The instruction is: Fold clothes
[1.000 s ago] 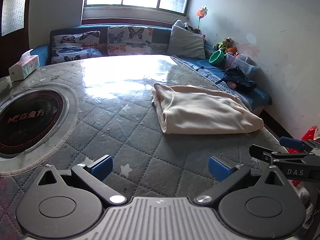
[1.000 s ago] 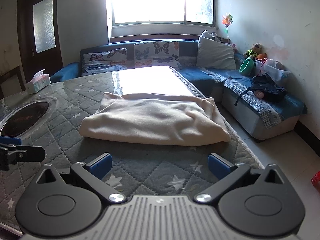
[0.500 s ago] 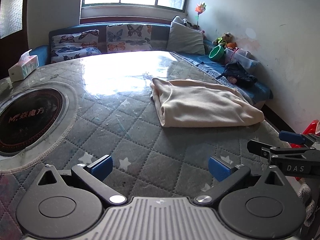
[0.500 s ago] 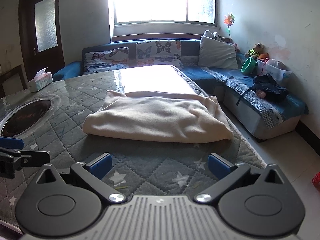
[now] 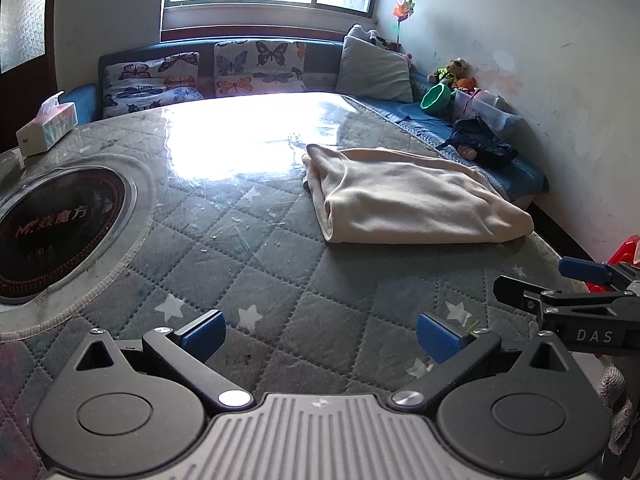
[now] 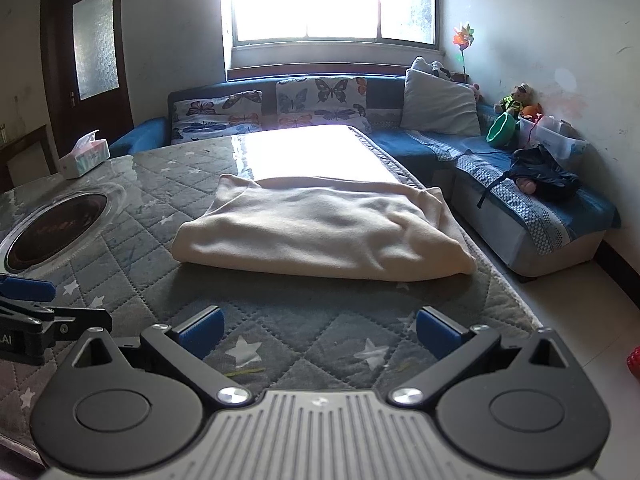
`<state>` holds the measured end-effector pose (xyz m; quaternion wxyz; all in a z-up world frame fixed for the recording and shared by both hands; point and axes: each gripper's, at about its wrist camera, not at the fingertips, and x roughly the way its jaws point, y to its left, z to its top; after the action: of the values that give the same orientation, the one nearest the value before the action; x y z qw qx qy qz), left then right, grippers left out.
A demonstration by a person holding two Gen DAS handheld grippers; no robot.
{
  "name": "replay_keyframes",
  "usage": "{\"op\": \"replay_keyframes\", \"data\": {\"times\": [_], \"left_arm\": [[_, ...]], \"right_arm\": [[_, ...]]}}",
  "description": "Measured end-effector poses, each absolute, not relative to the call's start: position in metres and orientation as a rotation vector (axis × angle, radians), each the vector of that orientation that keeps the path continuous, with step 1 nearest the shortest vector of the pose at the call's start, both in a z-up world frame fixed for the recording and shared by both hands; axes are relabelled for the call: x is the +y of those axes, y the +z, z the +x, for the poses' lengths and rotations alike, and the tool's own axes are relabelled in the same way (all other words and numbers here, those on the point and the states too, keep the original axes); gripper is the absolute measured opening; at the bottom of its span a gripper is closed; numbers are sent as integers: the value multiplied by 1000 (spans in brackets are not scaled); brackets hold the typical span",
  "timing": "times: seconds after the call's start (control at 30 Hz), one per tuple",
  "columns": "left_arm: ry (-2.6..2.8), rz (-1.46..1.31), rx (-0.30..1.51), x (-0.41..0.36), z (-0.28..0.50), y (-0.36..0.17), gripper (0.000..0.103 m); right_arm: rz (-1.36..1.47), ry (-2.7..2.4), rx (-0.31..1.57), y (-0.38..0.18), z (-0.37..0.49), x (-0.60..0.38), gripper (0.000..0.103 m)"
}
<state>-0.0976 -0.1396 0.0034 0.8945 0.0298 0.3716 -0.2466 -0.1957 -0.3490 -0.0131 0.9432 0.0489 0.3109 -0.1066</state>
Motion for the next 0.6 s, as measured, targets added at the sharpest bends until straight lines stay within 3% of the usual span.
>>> {"op": "replay_keyframes", "data": {"times": [0.6], "left_arm": [[-516, 79, 774, -145, -92, 2, 103]], "right_arm": [[97, -212, 648, -16, -190, -348, 103]]}}
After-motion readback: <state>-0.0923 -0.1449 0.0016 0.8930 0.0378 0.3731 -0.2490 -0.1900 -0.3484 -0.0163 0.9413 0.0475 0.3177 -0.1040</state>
